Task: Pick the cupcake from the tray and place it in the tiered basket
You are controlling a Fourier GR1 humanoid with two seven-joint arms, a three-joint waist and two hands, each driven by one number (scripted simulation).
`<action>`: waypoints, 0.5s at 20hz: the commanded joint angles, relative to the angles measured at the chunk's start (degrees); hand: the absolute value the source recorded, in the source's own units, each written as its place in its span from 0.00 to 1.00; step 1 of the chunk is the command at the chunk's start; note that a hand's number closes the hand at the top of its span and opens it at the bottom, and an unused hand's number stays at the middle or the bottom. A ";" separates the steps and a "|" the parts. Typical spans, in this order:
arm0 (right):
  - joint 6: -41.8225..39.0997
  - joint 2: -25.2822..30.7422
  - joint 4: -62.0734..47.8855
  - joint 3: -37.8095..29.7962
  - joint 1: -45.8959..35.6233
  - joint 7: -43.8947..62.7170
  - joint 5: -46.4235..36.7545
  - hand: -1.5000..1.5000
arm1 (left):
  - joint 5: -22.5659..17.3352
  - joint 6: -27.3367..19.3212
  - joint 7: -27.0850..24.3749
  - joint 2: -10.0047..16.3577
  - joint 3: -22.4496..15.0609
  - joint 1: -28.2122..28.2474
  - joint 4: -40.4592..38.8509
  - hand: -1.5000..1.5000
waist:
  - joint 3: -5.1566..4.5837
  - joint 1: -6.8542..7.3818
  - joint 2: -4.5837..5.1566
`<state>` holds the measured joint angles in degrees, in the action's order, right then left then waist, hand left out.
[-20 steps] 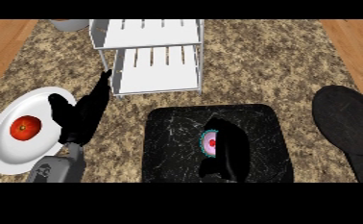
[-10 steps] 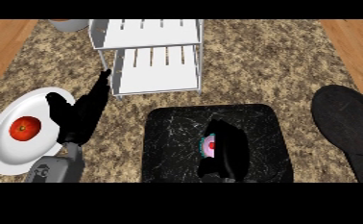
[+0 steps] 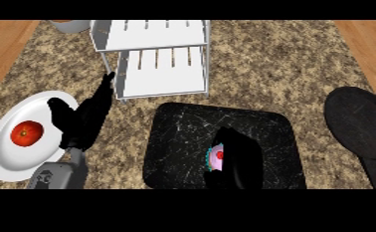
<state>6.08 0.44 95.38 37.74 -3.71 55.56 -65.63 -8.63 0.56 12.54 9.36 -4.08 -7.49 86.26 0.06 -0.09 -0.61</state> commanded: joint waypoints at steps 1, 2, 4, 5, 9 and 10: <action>-2.29 -0.42 12.94 2.76 1.64 6.91 -0.99 1.00 | 0.73 0.18 -0.17 -1.23 -0.92 -1.65 -1.60 0.50 | -0.09 -0.62 0.41; -2.94 -0.42 16.36 3.45 0.46 9.63 -1.10 1.00 | -1.12 2.40 -1.26 0.06 0.34 0.52 -1.70 0.50 | -0.11 -0.51 0.36; -3.69 -0.42 21.36 5.10 -1.69 12.76 -2.03 1.00 | 2.00 -1.77 2.30 -1.68 -1.61 -2.16 0.82 0.50 | -0.08 -0.49 0.33; -7.54 -0.42 25.39 4.68 -3.77 13.33 -3.08 1.00 | 0.13 0.30 1.74 -0.98 -0.54 -1.62 -0.38 0.50 | -0.12 -0.57 0.33; -11.09 -0.42 30.43 8.07 -11.01 17.81 -8.48 1.00 | 0.77 0.44 0.05 -2.43 -1.11 -2.12 -2.97 0.50 | -0.16 -0.37 0.43; -14.18 -0.42 31.59 7.06 -12.39 16.96 -8.79 1.00 | -0.95 3.16 -1.37 -0.94 0.20 -1.51 -2.95 0.50 | -0.15 -0.23 0.46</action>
<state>-0.22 0.48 120.72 42.94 -9.87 63.01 -71.60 -8.43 1.16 12.86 9.10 -3.64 -7.45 86.43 0.11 -0.15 -0.49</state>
